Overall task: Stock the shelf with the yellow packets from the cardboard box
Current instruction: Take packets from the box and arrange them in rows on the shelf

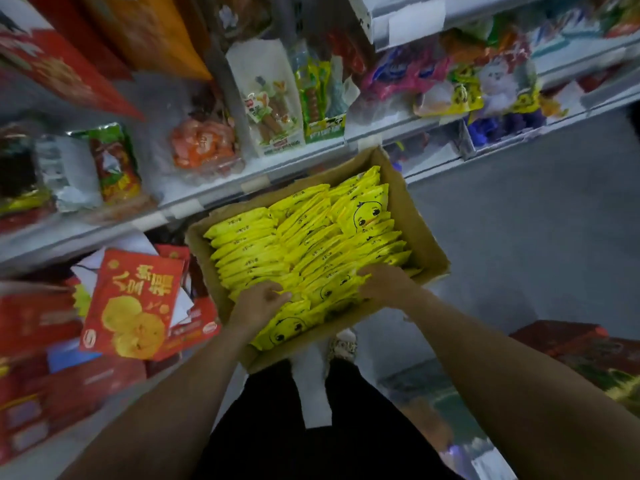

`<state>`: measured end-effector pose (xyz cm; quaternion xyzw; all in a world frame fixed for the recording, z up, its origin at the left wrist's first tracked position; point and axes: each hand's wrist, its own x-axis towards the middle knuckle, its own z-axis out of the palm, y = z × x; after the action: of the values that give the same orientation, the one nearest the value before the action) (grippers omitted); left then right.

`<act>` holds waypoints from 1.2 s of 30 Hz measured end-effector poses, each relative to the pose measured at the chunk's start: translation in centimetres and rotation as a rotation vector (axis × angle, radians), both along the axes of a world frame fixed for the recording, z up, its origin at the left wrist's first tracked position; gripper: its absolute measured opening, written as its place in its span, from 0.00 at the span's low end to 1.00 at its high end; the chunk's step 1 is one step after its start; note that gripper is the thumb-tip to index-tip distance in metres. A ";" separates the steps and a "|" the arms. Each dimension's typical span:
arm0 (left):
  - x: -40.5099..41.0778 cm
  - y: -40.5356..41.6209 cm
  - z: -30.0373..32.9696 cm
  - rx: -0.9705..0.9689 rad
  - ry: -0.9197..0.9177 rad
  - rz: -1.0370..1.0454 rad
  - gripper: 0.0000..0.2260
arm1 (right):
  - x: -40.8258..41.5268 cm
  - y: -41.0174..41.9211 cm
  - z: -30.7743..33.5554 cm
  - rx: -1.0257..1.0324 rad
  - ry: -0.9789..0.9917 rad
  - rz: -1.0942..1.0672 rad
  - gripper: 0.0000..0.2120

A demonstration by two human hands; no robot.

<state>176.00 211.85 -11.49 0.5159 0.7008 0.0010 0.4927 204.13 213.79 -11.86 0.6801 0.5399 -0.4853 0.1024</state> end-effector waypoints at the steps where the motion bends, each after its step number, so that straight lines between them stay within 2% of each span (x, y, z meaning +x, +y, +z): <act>1: -0.2 -1.2 -0.3 -0.025 0.008 0.032 0.15 | -0.3 0.0 -0.3 0.005 0.016 0.058 0.20; 7: -1.7 -5.3 -2.3 -0.086 0.047 0.158 0.20 | -2.1 0.9 -2.5 -0.059 0.037 0.305 0.26; 9: -1.8 -5.6 -3.2 -0.083 0.058 0.161 0.23 | -2.3 1.0 -3.7 -0.060 0.025 0.324 0.26; 14: -1.0 -5.8 -5.2 -0.124 -0.046 0.282 0.25 | -2.7 1.0 -6.3 -0.101 -0.057 0.429 0.29; 17: -1.0 -6.5 -6.2 -0.137 0.003 0.286 0.25 | -3.4 0.5 -7.6 -0.073 -0.108 0.443 0.26; 21: -0.8 -6.4 -7.2 -0.129 0.023 0.327 0.20 | -3.6 0.2 -8.3 -0.002 -0.160 0.370 0.13; 25: -1.1 -6.2 -7.4 -0.115 0.046 0.375 0.05 | -3.0 0.7 -7.1 0.039 -0.086 0.243 0.11; 29: -1.2 -5.6 -5.6 -0.028 0.010 0.420 0.07 | -1.6 1.7 -4.9 0.058 0.002 0.162 0.11; 36: -2.2 -2.9 -0.5 0.073 -0.149 0.364 0.08 | -0.2 2.4 -0.2 0.279 0.020 -0.122 0.15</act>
<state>173.85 208.95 -12.03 0.3969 0.7436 0.1536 0.5156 203.97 216.18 -12.03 0.7144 0.5608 -0.4175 -0.0282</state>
